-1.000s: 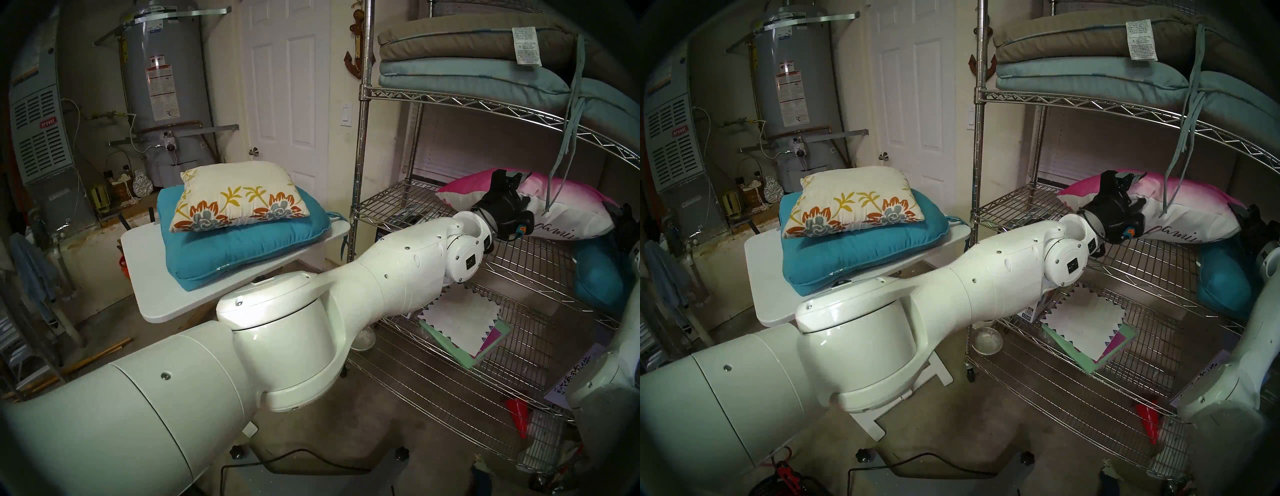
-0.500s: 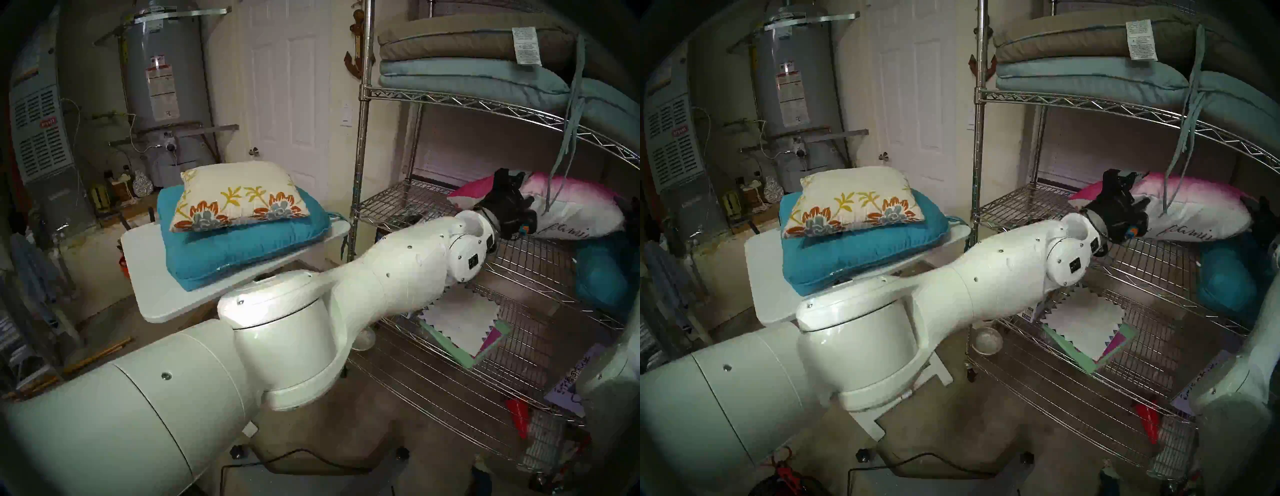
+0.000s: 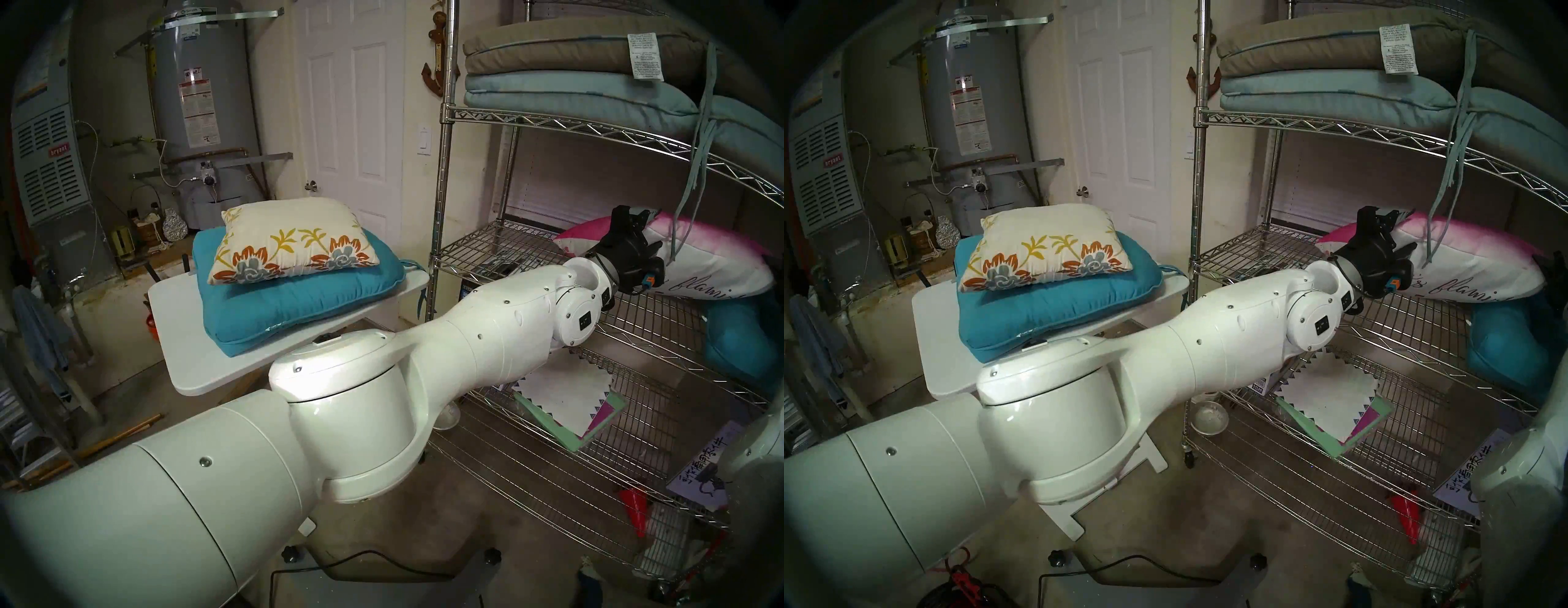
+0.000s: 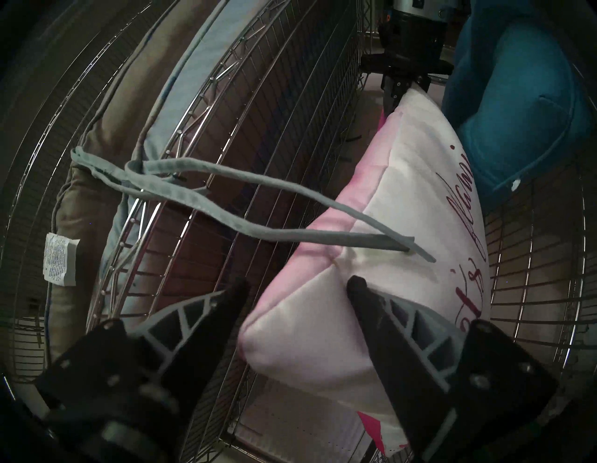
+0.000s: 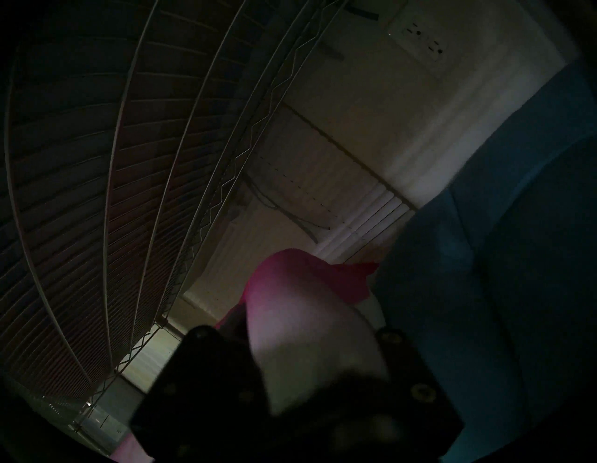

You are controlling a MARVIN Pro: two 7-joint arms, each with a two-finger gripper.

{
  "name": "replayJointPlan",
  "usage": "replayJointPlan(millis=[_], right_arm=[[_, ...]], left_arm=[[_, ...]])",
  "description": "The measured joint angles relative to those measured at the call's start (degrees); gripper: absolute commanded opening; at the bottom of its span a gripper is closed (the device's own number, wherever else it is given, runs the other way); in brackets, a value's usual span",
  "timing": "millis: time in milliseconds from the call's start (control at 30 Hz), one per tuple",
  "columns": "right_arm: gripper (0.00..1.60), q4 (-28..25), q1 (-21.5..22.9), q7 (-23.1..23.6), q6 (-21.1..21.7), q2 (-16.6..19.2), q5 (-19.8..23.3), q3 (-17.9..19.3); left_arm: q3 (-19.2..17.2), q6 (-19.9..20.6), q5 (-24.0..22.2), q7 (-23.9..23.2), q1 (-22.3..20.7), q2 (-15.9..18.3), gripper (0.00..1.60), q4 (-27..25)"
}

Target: Put cushion on the shelf

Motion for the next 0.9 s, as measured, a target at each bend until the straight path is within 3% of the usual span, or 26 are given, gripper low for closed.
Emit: replayJointPlan(millis=[900], right_arm=[[0.00,2.9,5.7,-2.6,0.0,4.7,-4.0,0.2]], left_arm=[[0.5,-1.3,-0.8,0.0,-0.2,0.0,1.21,-0.2]])
